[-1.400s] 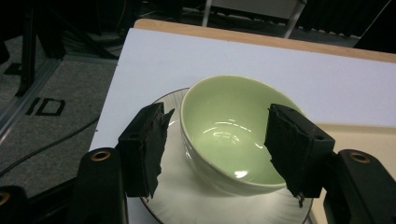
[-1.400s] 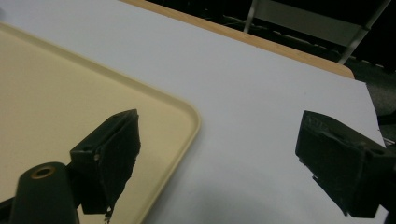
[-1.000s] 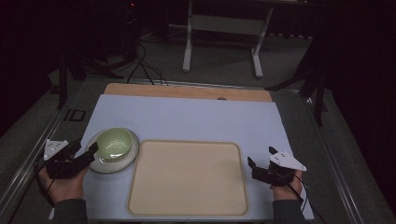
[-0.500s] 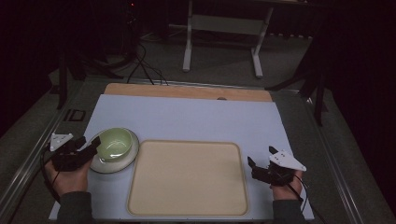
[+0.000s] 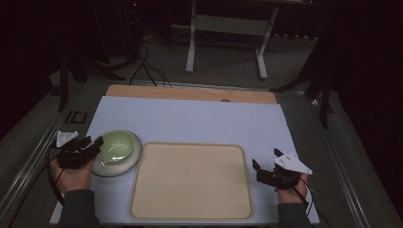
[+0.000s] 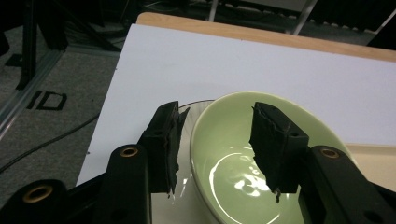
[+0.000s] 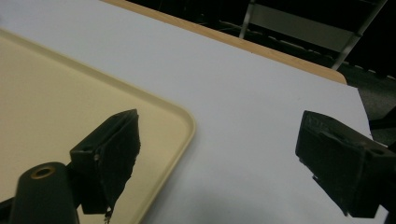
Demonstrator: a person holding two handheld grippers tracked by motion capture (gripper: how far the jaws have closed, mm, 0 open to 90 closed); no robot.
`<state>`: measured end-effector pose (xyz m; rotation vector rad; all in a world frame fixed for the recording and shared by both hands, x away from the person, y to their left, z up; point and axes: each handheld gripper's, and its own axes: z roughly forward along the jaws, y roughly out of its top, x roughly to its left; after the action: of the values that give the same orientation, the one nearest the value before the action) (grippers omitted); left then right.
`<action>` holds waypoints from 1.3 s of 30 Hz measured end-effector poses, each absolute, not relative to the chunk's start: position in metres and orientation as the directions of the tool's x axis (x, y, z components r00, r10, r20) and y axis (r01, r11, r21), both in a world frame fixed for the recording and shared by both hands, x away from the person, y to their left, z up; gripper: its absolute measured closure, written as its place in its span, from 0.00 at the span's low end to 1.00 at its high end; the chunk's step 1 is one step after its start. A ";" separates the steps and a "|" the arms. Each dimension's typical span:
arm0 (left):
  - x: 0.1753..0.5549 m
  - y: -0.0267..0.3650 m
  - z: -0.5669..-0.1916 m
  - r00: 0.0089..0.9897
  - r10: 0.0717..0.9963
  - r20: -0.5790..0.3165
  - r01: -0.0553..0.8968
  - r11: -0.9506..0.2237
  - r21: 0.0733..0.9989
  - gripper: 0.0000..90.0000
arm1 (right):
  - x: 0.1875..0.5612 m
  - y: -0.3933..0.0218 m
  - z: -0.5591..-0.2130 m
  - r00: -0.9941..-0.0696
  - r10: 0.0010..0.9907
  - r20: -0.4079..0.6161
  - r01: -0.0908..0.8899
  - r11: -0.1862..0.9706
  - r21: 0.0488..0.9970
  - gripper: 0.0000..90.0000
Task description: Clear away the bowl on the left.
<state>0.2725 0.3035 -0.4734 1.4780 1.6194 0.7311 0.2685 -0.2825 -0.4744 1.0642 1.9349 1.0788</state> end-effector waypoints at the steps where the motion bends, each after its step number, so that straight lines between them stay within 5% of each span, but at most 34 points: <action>1: 0.274 0.304 -0.474 0.011 0.984 -0.176 0.521 0.144 0.841 0.60 | 0.269 -0.282 -0.474 -0.442 0.883 -0.160 0.327 0.325 0.887 0.15; 24: 0.294 0.315 -0.489 -0.027 0.985 -0.169 0.588 0.153 0.794 0.55 | 0.269 -0.281 -0.474 -0.449 0.878 -0.165 0.322 0.331 0.887 0.15; 39: 0.302 0.312 -0.497 -0.004 0.986 -0.167 0.661 0.127 0.739 0.68 | 0.269 -0.281 -0.474 -0.453 0.876 -0.169 0.322 0.337 0.885 0.15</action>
<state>0.3018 0.3118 -0.4969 1.6028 1.7355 0.6146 0.2686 -0.2810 -0.4743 1.0473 1.9449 1.0768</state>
